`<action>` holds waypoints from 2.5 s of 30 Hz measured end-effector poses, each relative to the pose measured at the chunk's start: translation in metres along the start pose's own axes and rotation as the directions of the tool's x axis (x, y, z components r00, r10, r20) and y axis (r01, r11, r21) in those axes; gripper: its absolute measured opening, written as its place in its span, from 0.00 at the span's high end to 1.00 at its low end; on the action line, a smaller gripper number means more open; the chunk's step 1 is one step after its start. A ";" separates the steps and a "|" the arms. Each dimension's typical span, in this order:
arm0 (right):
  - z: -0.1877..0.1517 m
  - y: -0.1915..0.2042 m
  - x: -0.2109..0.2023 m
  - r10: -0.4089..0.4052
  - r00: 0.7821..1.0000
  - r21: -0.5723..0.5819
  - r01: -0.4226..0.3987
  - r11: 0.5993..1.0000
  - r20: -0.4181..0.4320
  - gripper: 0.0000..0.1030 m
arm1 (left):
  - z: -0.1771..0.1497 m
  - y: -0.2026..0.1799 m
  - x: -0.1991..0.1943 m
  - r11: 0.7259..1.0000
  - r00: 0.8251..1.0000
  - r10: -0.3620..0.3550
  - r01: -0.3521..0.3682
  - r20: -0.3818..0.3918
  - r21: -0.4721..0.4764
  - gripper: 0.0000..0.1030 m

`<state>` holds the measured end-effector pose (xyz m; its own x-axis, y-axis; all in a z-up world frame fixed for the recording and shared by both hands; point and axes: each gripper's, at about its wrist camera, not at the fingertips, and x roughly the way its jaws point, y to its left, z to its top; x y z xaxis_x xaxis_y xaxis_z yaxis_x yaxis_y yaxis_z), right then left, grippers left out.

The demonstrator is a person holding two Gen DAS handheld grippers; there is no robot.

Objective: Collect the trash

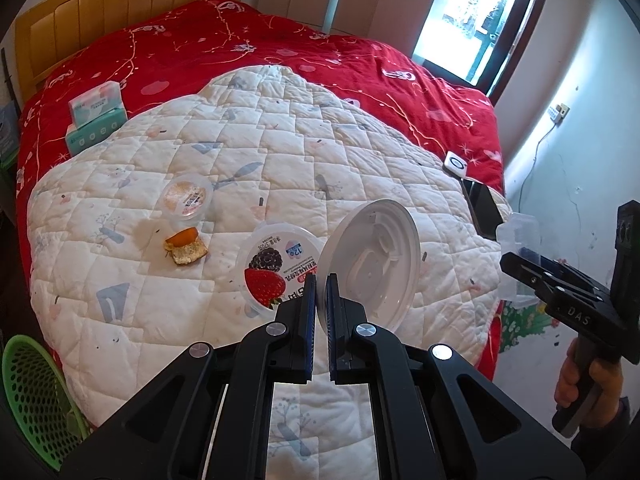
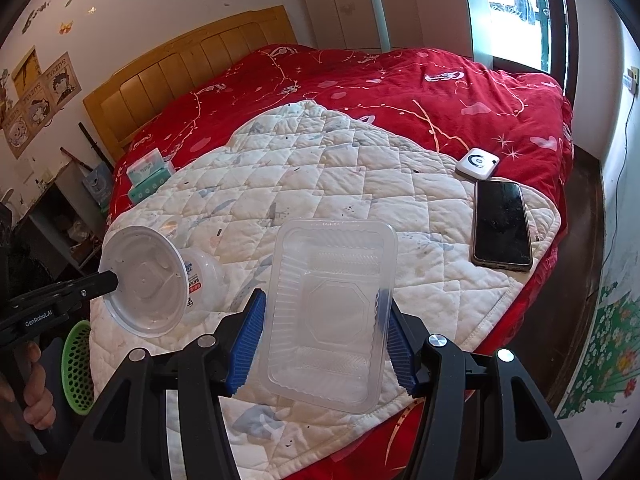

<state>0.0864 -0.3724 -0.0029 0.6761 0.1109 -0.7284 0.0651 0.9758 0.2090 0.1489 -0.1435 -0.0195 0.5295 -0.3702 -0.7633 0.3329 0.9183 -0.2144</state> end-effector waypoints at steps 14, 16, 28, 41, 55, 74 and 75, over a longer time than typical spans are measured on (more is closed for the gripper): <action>0.001 0.004 0.002 -0.001 1.000 -0.009 0.001 1.000 -0.011 0.47 | -0.001 0.003 0.000 1.000 1.000 0.009 -0.009 0.000 -0.006 0.97; 0.001 0.005 0.002 -0.001 1.000 -0.011 0.000 1.000 -0.010 0.47 | -0.001 0.003 -0.001 1.000 1.000 0.011 -0.011 0.001 -0.005 0.97; 0.002 0.009 0.004 0.009 1.000 -0.023 -0.009 1.000 -0.008 0.47 | -0.003 0.011 -0.003 1.000 1.000 0.022 -0.022 -0.002 -0.019 0.97; 0.005 0.011 0.005 0.010 1.000 -0.033 -0.010 0.999 -0.008 0.47 | -0.002 0.020 -0.007 0.999 0.999 0.041 -0.041 0.002 -0.028 0.97; 0.009 0.018 0.009 0.019 1.000 -0.043 -0.019 0.999 -0.008 0.47 | 0.004 0.026 -0.016 0.998 0.998 0.056 -0.056 0.012 -0.040 0.97; 0.010 0.024 0.011 0.033 0.999 -0.040 -0.033 0.999 -0.009 0.47 | -0.001 0.045 -0.030 0.994 0.996 0.088 -0.086 0.026 -0.066 0.97; 0.010 0.024 0.011 0.035 0.999 -0.040 -0.035 0.999 -0.009 0.47 | -0.002 0.047 -0.031 0.994 0.996 0.089 -0.087 0.027 -0.071 0.97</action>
<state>0.1030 -0.3493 0.0006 0.6716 0.1465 -0.7263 0.0115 0.9781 0.2079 0.1469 -0.0887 -0.0075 0.5779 -0.2906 -0.7626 0.2293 0.9546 -0.1901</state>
